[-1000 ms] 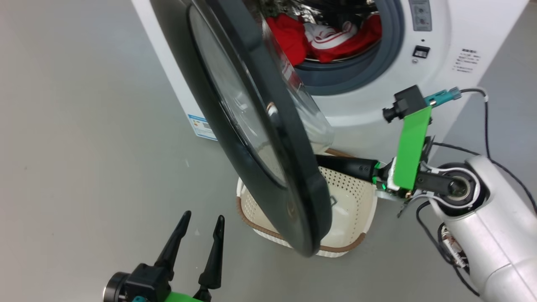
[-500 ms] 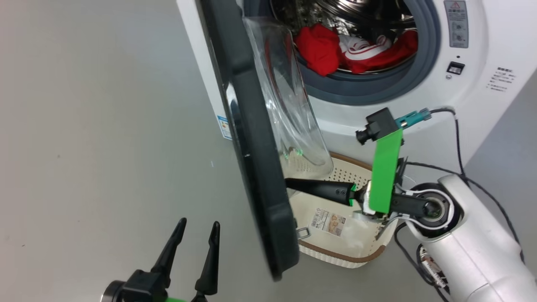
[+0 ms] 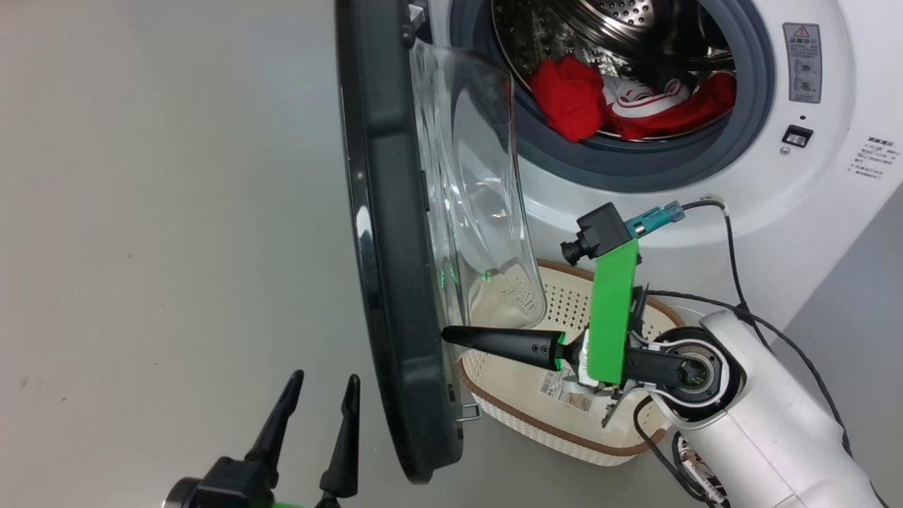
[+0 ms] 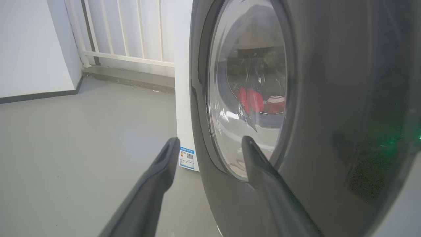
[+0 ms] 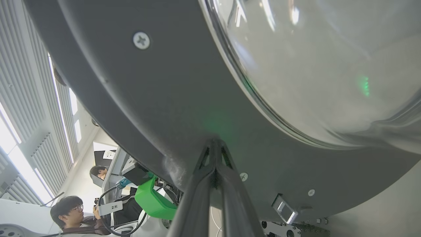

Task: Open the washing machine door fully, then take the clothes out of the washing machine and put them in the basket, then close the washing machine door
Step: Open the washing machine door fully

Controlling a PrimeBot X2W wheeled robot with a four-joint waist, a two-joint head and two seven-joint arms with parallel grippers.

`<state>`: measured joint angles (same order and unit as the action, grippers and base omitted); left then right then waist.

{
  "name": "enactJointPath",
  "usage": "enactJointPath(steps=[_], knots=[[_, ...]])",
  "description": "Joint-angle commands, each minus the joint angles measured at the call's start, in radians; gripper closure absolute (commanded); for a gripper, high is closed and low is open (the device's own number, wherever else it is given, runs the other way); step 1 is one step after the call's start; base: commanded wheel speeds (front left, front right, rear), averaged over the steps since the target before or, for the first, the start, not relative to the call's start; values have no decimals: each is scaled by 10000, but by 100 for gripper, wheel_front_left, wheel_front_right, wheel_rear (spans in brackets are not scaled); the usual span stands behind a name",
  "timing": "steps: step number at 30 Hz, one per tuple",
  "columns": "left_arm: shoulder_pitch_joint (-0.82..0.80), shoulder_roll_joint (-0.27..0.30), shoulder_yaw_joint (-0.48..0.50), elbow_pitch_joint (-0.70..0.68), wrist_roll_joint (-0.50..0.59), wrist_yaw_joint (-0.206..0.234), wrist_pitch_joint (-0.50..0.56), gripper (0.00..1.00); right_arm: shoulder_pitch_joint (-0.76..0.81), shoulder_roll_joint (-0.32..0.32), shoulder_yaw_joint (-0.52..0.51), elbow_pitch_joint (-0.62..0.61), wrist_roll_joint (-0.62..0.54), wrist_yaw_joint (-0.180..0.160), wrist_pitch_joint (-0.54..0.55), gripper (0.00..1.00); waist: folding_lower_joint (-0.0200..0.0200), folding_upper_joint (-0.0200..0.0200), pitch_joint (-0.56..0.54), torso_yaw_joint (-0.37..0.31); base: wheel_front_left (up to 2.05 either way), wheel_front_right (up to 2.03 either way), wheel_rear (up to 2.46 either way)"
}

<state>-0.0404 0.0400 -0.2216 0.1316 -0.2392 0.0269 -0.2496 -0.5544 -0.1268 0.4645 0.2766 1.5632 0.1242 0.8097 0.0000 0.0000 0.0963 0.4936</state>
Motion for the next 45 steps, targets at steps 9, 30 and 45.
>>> enactJointPath(steps=[9,30,45], knots=[[-6,102,515,-212,106,2,-122,0,171,435,343,-363,-8,65,-172,100,0,0,-74,143,0,0,0],[-105,102,944,72,312,-290,-122,0,1085,-616,225,245,-697,65,-1976,0,0,0,-194,-335,0,0,0],[-16,102,1502,91,312,-365,-122,0,2062,-1510,203,1064,-946,65,-4279,0,0,0,-204,-876,0,0,0]])
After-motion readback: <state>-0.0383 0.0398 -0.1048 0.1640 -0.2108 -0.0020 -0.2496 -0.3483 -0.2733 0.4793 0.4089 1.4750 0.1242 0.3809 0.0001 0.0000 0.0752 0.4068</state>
